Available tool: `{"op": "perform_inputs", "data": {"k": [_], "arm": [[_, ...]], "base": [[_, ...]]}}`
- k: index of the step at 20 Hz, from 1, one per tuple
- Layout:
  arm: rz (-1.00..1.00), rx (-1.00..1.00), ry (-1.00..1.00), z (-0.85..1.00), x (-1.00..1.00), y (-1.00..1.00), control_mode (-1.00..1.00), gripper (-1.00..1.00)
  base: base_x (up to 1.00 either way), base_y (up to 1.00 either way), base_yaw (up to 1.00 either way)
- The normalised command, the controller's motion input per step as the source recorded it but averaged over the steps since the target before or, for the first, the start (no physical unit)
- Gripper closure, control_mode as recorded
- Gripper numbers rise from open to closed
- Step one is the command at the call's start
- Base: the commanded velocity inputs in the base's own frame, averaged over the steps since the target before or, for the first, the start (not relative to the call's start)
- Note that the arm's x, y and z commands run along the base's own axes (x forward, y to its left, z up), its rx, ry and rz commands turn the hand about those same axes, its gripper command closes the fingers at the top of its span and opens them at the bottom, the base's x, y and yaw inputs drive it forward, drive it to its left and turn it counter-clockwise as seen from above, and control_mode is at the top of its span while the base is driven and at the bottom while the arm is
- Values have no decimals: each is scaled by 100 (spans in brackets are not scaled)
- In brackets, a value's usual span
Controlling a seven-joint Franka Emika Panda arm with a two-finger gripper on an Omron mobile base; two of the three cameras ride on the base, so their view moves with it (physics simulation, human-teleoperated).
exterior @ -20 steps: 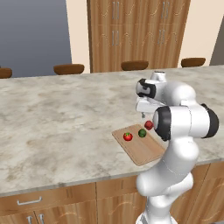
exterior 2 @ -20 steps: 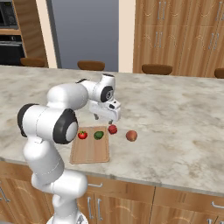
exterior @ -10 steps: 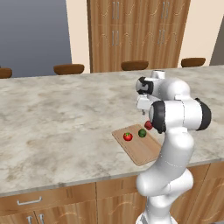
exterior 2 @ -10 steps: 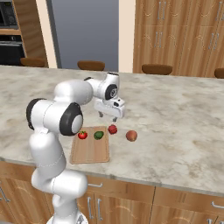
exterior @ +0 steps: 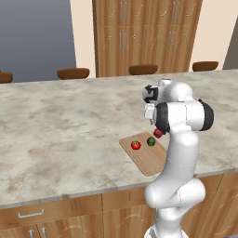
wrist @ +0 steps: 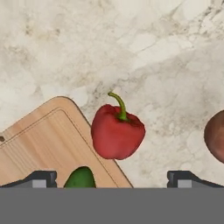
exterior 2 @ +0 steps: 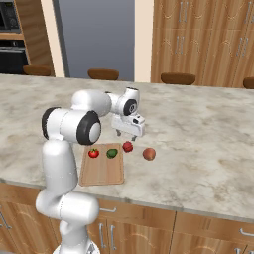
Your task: Place the avocado, onion, tomato, and bell pepper on the cutting board.
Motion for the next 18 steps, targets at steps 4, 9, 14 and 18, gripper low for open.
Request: {"op": "perform_inputs", "data": {"k": [4,9,14,18], "arm": [[0,0,1,-19,22,-5,-100,-100],[0,0,2,-19,17,-3,-100,-100],[0,0,2,-22,2,-3,-100,-100],[0,0,0,-17,0,-8,-100,-100]], "base": [[0,0,0],[0,0,0],[0,0,0],[0,0,0]]}}
